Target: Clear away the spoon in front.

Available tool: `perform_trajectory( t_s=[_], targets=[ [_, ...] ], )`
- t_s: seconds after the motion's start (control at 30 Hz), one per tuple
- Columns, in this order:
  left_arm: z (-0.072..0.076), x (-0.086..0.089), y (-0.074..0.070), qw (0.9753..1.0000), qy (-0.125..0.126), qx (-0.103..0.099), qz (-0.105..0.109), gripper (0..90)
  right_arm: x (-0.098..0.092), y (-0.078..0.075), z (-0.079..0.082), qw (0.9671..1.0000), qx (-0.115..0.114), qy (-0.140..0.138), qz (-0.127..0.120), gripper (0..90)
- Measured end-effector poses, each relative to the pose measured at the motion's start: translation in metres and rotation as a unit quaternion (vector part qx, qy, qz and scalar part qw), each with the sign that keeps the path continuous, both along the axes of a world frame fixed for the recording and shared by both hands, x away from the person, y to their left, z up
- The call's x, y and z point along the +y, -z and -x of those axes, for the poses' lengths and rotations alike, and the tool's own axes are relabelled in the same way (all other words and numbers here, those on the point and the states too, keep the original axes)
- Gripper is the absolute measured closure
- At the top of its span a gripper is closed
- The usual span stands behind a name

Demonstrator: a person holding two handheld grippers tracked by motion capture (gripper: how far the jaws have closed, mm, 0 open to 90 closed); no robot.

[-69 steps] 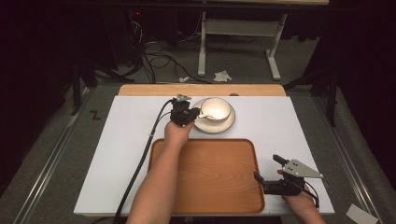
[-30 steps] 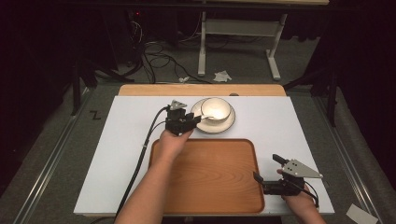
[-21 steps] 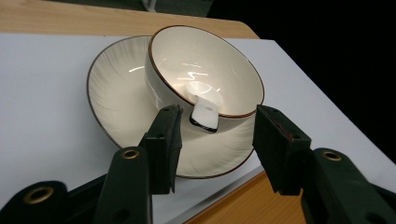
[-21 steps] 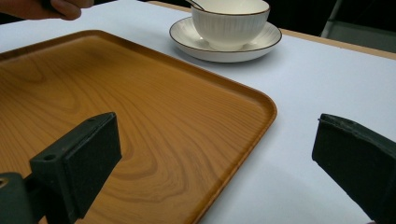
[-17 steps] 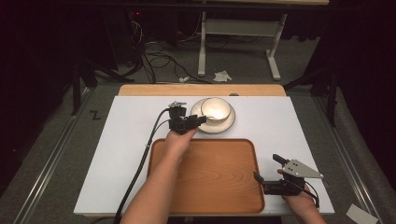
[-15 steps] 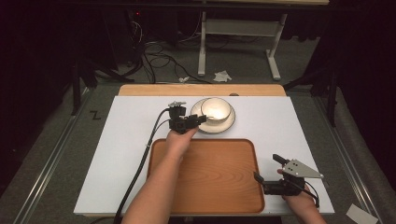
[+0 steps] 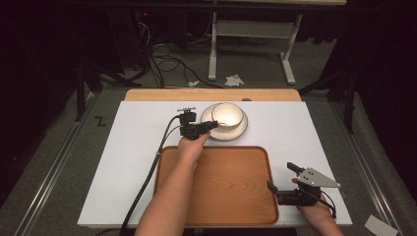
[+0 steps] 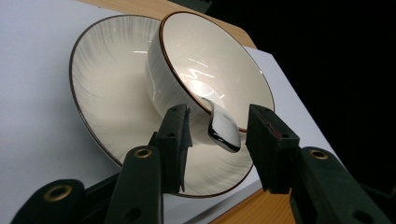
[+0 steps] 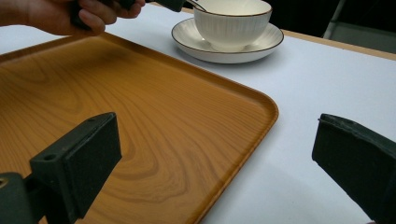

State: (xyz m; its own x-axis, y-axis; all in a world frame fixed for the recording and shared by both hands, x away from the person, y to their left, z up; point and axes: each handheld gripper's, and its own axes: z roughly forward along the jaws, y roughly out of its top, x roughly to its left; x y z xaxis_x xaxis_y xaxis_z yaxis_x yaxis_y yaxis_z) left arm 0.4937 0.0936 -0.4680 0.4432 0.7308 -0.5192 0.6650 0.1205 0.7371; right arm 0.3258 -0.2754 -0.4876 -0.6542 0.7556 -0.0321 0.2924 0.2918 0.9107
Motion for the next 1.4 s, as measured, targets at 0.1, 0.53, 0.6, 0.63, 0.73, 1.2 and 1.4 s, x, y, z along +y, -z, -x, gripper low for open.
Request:
perform_trajectory(
  t_s=[0.1, 0.53, 0.6, 0.63, 0.73, 1.2, 1.4],
  targets=[
    [-0.005, 0.0, 0.004, 0.9996, -0.005, 0.012, 0.026, 61.6, 0.0, 0.0, 0.0, 1.0, 0.002, 0.001, -0.002, 2.5],
    [-0.011, -0.004, 0.015, 0.9978, -0.013, 0.037, 0.053, 69.4, 0.0, 0.0, 0.0, 1.0, 0.001, -0.003, -0.001, 3.1],
    [-0.012, -0.005, 0.015, 0.9977, -0.015, 0.037, 0.055, 71.2, 0.0, 0.0, 0.0, 1.0, 0.001, -0.003, 0.0, 3.2],
    [-0.013, -0.005, 0.014, 0.9975, -0.016, 0.039, 0.057, 72.5, 0.0, 0.0, 0.0, 1.0, 0.001, -0.003, 0.0, 3.2],
    [-0.014, -0.005, 0.014, 0.9972, -0.017, 0.04, 0.061, 73.9, 0.0, 0.0, 0.0, 1.0, 0.001, -0.003, -0.001, 3.2],
    [-0.015, -0.006, 0.015, 0.9973, -0.013, 0.046, 0.056, 80.0, 0.001, 0.001, 0.0, 1.0, 0.001, -0.004, 0.0, 3.2],
    [-0.015, -0.007, 0.014, 0.9976, -0.005, 0.043, 0.055, 85.5, 0.001, 0.001, 0.0, 1.0, 0.002, -0.006, 0.0, 3.2]
  ],
)
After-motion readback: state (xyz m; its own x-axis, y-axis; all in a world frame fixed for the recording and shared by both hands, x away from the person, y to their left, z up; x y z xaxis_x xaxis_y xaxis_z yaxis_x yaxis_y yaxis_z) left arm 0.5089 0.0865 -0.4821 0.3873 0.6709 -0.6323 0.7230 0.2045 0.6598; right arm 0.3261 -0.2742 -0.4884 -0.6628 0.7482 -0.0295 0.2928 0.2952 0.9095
